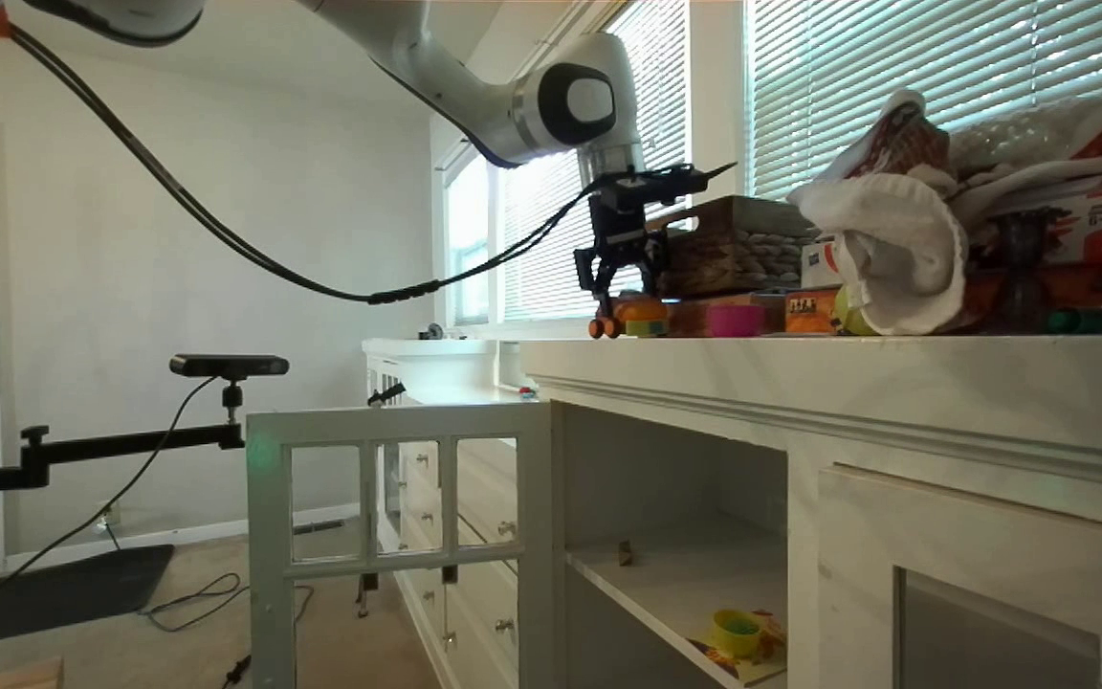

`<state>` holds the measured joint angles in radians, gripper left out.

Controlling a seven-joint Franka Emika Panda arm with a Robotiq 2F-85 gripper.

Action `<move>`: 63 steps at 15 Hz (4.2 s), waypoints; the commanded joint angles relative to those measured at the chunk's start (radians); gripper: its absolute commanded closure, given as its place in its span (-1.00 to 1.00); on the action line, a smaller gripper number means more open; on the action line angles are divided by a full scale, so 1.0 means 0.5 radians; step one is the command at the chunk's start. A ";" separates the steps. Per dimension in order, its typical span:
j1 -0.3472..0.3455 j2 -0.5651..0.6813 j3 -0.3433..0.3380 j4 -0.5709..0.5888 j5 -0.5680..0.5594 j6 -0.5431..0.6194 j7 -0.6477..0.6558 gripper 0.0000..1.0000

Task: Move the orange toy car to the right

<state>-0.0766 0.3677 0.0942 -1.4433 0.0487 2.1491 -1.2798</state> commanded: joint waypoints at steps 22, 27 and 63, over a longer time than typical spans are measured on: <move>-0.095 -0.213 -0.030 -0.313 0.115 0.016 -0.207 -0.10; -0.107 -0.222 -0.049 -0.330 0.184 0.065 -0.170 -0.10; -0.129 -0.171 -0.095 -0.228 0.201 0.129 -0.176 -0.10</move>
<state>-0.1397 0.2826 0.0452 -1.5622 0.1221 2.2148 -1.3455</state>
